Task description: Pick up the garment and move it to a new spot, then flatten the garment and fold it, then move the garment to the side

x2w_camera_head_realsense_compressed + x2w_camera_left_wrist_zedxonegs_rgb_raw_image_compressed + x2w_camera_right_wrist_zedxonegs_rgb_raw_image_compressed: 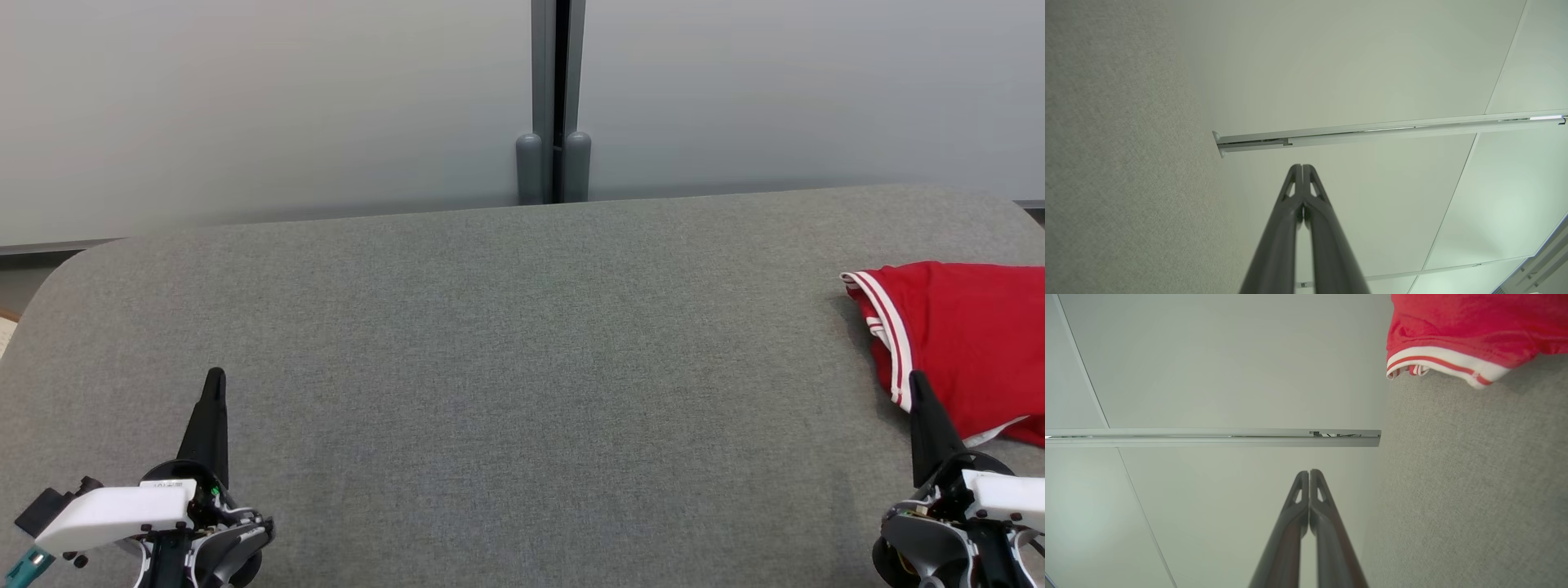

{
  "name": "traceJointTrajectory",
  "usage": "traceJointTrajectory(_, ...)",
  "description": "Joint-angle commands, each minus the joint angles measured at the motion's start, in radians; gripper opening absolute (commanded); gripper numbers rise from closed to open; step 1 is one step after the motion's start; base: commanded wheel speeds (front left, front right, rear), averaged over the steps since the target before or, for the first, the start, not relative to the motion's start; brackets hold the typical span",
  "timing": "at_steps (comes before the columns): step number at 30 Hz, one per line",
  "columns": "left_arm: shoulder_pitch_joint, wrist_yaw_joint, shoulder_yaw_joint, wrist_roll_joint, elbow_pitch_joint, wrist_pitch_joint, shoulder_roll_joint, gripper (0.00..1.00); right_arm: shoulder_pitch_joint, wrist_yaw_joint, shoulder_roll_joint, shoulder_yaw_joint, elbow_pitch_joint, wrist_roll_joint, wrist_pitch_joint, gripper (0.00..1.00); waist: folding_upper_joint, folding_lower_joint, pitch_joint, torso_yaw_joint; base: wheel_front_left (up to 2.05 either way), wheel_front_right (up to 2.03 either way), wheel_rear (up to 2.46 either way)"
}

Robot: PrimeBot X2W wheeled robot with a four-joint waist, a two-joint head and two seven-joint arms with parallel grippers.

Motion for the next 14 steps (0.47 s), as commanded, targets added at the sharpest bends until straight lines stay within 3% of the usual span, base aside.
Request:
traceJointTrajectory(1, -0.008, -0.004, 0.003, -0.001, 0.001, 0.003, 0.002, 0.00, -0.011, 0.000, 0.000, 0.000, 0.001, 0.005, 0.003, 0.00, 0.0000, 0.0000, 0.000, 0.000, 0.00, 0.00, 0.00)
traceJointTrajectory(14, -0.008, -0.004, 0.003, -0.001, 0.001, 0.003, 0.002, 0.00, -0.011, 0.000, 0.000, -0.001, 0.001, 0.004, 0.004, 0.00, 0.0000, 0.0000, 0.000, 0.000, 0.00, 0.00, 0.00)
